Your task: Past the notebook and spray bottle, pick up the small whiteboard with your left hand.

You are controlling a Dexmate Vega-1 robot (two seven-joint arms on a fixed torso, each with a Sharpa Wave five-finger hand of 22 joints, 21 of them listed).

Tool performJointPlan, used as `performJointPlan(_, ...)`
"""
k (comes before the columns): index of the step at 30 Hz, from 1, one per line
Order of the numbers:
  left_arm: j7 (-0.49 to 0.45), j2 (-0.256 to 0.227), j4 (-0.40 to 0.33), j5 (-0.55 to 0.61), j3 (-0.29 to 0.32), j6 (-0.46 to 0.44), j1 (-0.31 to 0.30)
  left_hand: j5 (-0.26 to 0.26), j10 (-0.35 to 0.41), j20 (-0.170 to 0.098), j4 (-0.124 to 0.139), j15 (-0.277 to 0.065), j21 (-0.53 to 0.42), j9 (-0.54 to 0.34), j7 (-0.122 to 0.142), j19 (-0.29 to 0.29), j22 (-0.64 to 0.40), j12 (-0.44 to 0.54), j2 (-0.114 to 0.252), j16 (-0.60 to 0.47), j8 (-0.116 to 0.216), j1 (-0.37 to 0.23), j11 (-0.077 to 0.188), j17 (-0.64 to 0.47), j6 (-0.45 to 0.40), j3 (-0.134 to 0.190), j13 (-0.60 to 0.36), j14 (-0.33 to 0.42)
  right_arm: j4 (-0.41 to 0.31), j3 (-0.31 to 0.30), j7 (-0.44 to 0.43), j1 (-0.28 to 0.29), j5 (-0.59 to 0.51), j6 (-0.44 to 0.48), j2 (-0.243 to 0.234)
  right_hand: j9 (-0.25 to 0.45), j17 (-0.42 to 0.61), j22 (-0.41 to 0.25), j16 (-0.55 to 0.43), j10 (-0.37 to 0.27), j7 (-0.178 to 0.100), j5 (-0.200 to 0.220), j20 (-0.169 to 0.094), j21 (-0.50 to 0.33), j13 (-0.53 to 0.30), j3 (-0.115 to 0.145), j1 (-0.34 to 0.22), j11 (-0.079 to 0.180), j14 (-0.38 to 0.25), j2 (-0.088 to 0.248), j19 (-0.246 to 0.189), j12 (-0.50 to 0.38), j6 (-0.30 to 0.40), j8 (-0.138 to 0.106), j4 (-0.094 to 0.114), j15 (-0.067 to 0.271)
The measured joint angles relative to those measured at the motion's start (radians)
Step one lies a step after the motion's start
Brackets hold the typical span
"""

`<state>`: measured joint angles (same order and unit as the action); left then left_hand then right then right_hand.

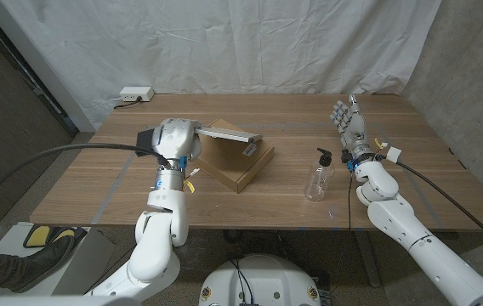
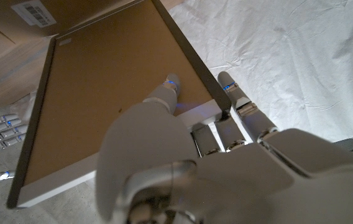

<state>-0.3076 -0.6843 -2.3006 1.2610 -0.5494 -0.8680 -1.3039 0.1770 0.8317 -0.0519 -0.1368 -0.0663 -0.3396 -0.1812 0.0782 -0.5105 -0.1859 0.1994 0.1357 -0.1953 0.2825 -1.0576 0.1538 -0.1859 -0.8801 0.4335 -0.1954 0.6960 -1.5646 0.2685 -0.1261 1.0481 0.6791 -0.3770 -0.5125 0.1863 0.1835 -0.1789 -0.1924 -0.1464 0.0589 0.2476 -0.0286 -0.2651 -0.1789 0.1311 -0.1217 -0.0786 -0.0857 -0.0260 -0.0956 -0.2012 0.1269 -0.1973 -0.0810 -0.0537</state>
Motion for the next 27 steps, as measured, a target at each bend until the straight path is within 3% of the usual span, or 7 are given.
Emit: performJointPlan(27,0.004,0.044,0.003,0.066,0.028,0.062,0.016,-0.004,0.017,0.004,0.003,-0.004,0.000,0.002,0.004,-0.004,0.000,0.004,0.004,0.000,-0.008,-0.014,0.008,0.000,-0.028,0.022,0.002,0.014,0.009,-0.010,0.014,0.006,0.010,-0.009,-0.005,0.000,0.000,0.000,0.000,0.000,0.000,0.000,0.000,0.007,0.000,0.000,0.000,0.000,0.000,0.000,0.000,0.000,0.000,0.000,0.000,0.000)
